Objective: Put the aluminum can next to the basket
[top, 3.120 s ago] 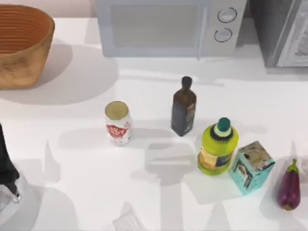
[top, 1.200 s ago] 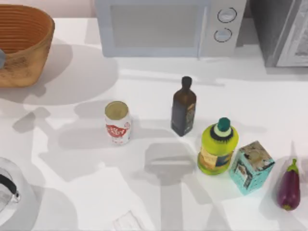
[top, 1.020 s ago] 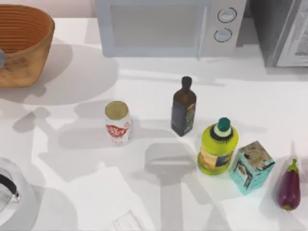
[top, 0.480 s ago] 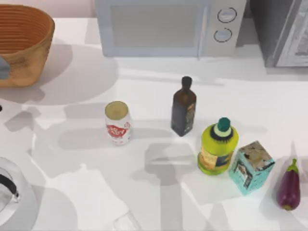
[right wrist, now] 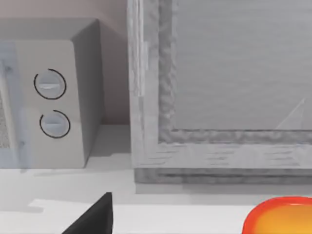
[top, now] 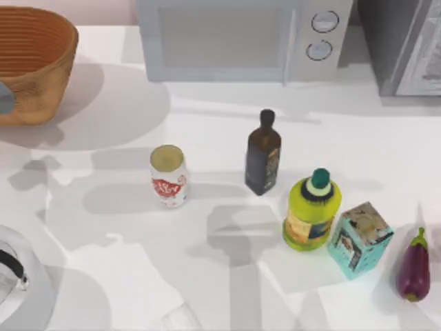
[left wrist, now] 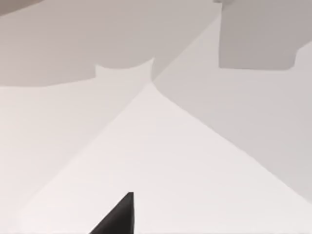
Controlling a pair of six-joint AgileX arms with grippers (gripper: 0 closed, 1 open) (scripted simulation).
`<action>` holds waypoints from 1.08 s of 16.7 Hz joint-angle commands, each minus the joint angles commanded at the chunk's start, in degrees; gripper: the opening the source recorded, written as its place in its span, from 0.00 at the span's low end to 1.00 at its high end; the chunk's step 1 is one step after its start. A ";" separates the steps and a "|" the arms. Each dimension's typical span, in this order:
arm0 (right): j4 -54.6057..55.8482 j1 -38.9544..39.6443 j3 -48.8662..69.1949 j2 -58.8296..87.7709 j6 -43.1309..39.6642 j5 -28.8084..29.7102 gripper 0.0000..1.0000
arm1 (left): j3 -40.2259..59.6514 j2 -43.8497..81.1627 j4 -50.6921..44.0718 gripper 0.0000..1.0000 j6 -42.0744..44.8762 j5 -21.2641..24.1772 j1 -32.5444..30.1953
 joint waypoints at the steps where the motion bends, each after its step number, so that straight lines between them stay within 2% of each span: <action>1: 0.00 0.00 0.00 0.00 0.00 0.00 1.00 | 0.00 0.00 0.00 0.62 0.00 0.00 0.00; 9: 0.00 0.00 0.00 0.00 0.00 0.00 1.00 | 0.00 0.00 0.00 0.02 0.00 0.00 0.00; 18: 0.00 0.00 0.00 0.00 0.00 0.00 1.00 | 0.01 -0.12 0.01 0.00 0.05 0.01 -0.14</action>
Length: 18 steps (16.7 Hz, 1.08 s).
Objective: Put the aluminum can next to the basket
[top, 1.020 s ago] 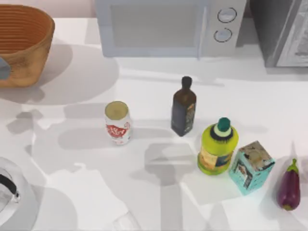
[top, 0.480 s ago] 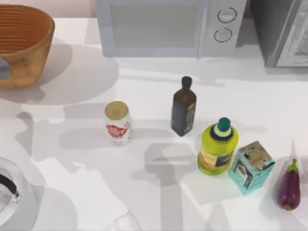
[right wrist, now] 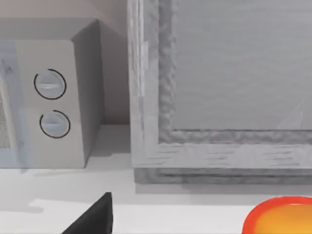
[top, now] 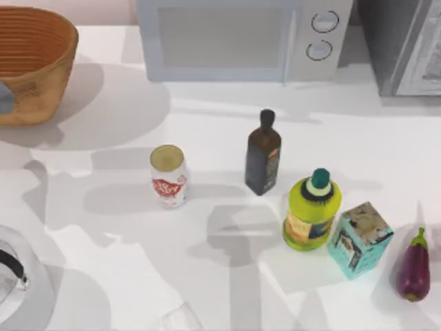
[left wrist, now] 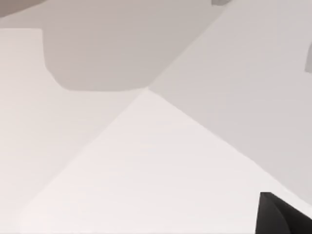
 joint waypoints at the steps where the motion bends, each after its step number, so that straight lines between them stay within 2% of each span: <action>1: 0.00 0.00 0.00 0.00 0.00 0.00 1.00 | 0.06 -0.06 0.03 0.00 -0.03 -0.02 -0.03; 5: 0.00 0.00 0.00 0.00 0.00 0.00 1.00 | 5.26 -4.71 2.36 0.00 -5.11 -1.82 -2.64; 8: 0.00 0.00 0.00 0.00 0.00 0.00 1.00 | 11.64 -8.59 3.81 0.00 -15.26 -3.83 -7.31; 13: 0.00 0.00 0.00 0.00 0.00 0.00 1.00 | 19.19 -9.61 2.44 0.00 -43.50 -4.74 -20.26; 18: 0.00 0.00 0.00 0.00 0.00 0.00 1.00 | 20.66 -2.14 -3.21 0.00 -72.28 -2.05 -35.69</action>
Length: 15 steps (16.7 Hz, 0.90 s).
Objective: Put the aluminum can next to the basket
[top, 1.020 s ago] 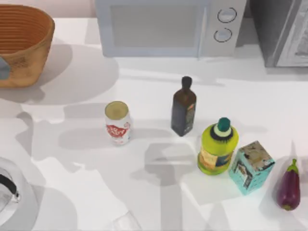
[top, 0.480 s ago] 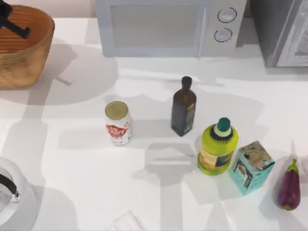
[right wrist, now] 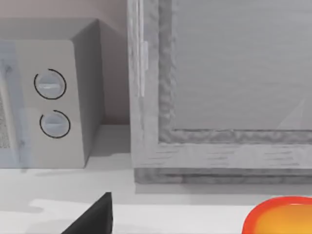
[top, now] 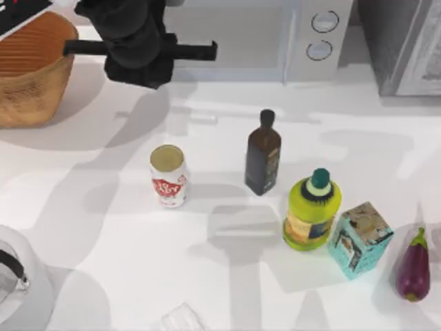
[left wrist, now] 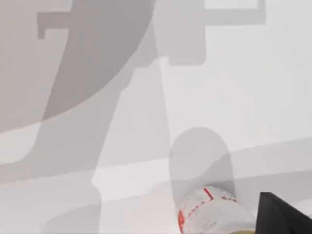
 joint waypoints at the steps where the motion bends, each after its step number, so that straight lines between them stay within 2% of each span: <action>1: 0.00 0.00 0.00 0.00 0.00 0.00 1.00 | -0.24 1.74 -1.15 0.00 -4.30 0.67 -2.76; 4: 0.00 0.00 0.00 0.00 0.00 0.00 1.00 | -1.61 6.88 -4.16 0.00 -13.58 2.05 -8.32; 6: 0.00 0.00 0.00 0.00 0.00 0.00 1.00 | -2.73 9.64 -5.69 0.00 -16.69 2.13 -9.20; 15: 0.00 0.00 0.00 0.00 0.00 0.00 1.00 | -3.15 10.71 -6.18 0.00 -17.36 2.43 -9.52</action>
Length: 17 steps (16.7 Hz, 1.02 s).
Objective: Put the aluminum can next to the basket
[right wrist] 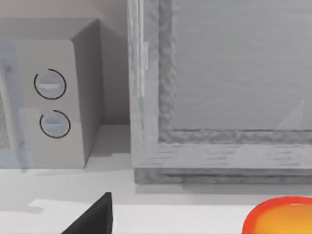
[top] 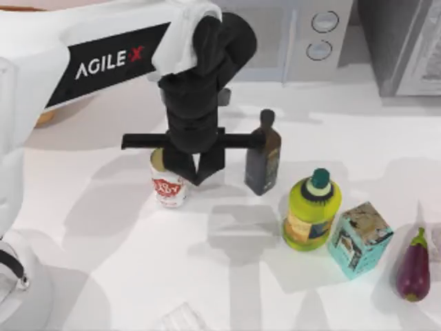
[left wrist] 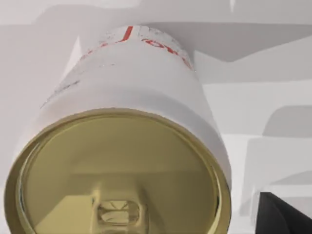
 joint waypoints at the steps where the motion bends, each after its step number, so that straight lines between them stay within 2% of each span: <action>1: 0.00 0.00 0.00 0.00 0.00 0.00 1.00 | -0.25 0.25 -0.13 0.00 0.02 0.42 -0.32; 5: 0.00 0.00 0.00 0.00 0.00 0.00 1.00 | -1.88 1.41 -0.54 0.00 0.07 1.81 -0.79; 9: 0.00 0.00 0.00 0.00 0.00 0.00 1.00 | -1.32 0.31 1.47 0.00 -0.13 -0.31 0.39; 13: 0.00 0.00 0.00 0.00 0.00 0.00 1.00 | -1.28 0.26 1.58 0.00 -0.15 -0.46 0.50; 17: 0.00 0.00 0.00 0.00 0.00 0.00 1.00 | -1.28 0.26 1.58 0.30 -0.15 -0.46 0.50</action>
